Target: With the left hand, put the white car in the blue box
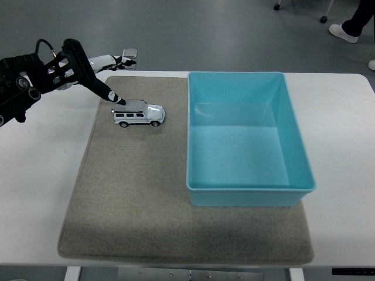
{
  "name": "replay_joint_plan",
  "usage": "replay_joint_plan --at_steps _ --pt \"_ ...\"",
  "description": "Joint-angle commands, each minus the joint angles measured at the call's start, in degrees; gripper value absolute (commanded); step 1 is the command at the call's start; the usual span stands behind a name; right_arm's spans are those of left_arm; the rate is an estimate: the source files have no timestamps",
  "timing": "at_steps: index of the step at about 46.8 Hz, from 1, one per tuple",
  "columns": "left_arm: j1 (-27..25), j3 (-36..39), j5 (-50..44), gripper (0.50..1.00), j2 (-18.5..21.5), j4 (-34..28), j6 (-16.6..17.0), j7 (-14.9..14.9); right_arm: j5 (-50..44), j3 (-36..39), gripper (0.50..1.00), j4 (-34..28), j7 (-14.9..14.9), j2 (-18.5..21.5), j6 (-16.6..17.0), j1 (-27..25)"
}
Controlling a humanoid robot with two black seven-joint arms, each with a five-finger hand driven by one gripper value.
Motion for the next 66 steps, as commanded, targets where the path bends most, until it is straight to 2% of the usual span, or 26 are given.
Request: replay_joint_plan --at_steps 1,14,27,32,37,46,57,63,66 --pt "-0.05 1.29 2.32 0.999 -0.56 0.02 1.45 0.01 0.0 0.0 0.936 0.0 0.0 0.0 0.0 0.0" --pt "-0.4 1.38 3.47 0.999 -2.67 -0.51 1.37 0.01 0.0 0.0 0.936 0.0 0.0 0.0 0.0 0.0" --pt "-1.02 0.68 2.42 0.996 1.37 -7.45 1.1 0.01 0.0 0.0 0.936 0.0 0.0 0.0 0.0 0.0" --pt "-1.02 0.68 2.42 0.996 1.9 -8.77 -0.04 0.01 0.0 0.0 0.936 0.0 0.0 0.0 0.0 0.0" --pt "-0.85 1.03 2.5 0.996 1.46 -8.42 -1.09 0.1 0.0 0.0 0.936 0.0 0.0 0.0 0.0 0.0" --pt "-0.67 1.38 3.29 0.996 1.02 -7.63 -1.01 0.1 0.0 0.0 0.936 0.0 0.0 0.0 0.0 0.0" --pt "-0.32 2.08 3.82 0.988 -2.14 -5.96 -1.01 0.28 0.0 0.0 0.936 0.0 0.0 0.0 0.0 0.0" --pt "-0.58 4.19 3.91 0.969 -3.19 -5.61 -0.22 0.28 0.0 0.0 0.936 0.0 0.0 0.0 0.0 0.0" --pt "-0.58 4.28 3.91 0.932 -3.46 -5.26 -0.22 0.28 0.0 0.0 0.936 0.0 0.0 0.0 0.0 0.0"
